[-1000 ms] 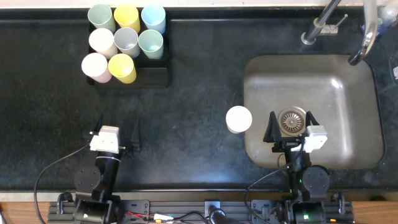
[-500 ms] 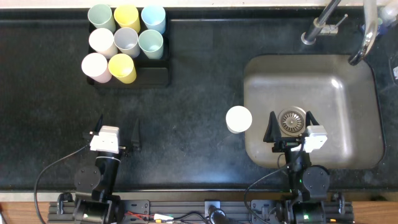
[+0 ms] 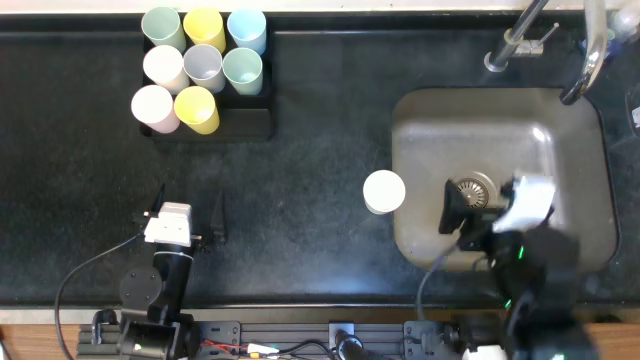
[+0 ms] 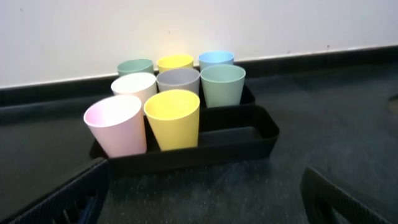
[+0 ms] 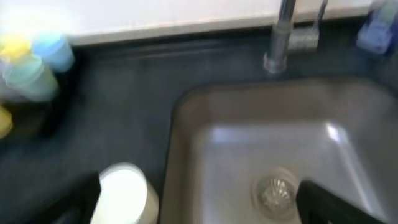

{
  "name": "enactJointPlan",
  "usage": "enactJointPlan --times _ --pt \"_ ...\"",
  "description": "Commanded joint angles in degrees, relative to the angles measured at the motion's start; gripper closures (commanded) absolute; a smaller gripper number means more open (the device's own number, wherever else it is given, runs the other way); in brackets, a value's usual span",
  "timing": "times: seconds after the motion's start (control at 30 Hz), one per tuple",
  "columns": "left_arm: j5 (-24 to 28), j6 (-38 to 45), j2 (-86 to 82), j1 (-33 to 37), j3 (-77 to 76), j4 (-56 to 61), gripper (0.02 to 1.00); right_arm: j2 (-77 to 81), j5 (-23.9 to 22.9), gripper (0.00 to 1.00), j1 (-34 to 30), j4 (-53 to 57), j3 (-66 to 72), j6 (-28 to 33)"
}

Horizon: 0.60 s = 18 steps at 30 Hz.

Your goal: Store Cups

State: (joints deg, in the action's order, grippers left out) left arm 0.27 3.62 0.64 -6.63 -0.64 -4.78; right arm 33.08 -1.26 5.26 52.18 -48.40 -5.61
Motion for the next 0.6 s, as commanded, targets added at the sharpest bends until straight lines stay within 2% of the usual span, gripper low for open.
enactJointPlan --times 0.03,0.2,0.3,0.4,0.53,0.6 --pt "-0.37 1.07 -0.48 0.31 0.2 -0.07 0.02 19.21 -4.52 0.003 6.21 13.05 -15.41 1.88" --pt "-0.37 1.07 -0.48 0.31 0.2 -0.07 0.02 35.19 -11.28 0.005 13.14 22.95 -23.82 9.66" --pt "-0.37 1.07 -0.48 0.31 0.2 -0.07 0.02 41.46 -11.43 0.003 14.23 24.57 -24.85 12.52" --pt "-0.37 1.07 -0.48 0.31 0.2 -0.07 0.02 45.4 -7.52 0.003 13.99 23.37 -24.9 14.75" --pt "-0.37 1.07 -0.48 0.31 0.2 -0.07 0.02 48.98 2.32 0.003 13.27 22.64 -25.53 17.59" --pt "-0.37 1.07 -0.48 0.31 0.2 -0.07 0.02 50.4 2.75 0.005 12.72 22.88 -25.7 18.73"
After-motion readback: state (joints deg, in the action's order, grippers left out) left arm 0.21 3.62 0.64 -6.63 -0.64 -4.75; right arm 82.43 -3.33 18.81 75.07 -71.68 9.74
